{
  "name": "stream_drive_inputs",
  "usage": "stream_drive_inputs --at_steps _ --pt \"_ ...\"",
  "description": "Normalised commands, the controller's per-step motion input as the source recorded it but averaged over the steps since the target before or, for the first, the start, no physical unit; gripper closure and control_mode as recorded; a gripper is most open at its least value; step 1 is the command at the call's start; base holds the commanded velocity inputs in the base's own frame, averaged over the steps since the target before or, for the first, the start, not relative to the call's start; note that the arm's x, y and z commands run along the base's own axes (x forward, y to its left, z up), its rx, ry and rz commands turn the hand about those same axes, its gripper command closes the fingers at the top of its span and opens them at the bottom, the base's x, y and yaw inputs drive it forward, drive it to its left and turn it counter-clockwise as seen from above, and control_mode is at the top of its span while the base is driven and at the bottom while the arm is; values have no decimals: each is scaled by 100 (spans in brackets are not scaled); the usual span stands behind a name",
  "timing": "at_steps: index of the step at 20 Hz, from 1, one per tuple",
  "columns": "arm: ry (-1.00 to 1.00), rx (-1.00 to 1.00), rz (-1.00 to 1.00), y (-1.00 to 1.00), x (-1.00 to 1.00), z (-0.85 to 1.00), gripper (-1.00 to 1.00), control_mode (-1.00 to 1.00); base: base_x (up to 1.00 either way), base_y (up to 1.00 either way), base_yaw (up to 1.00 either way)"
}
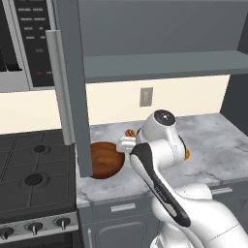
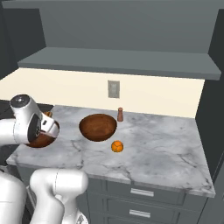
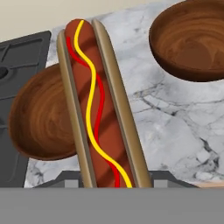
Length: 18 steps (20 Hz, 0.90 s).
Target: Pick both bowls and place them on the counter. Then place the orange in one bowl and place the hot dog in the other bowl.
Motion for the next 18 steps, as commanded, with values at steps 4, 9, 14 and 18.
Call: stream_drive_inputs --at_steps 4,9,14,18 --pt "7 4 3 26 9 -1 100 -100 0 0 0" --pt "4 -1 0 37 18 -38 100 -100 0 0 0" --pt "8 0 0 38 46 -48 100 -100 0 0 0" --pt "9 0 0 28 46 -36 100 -100 0 0 0"
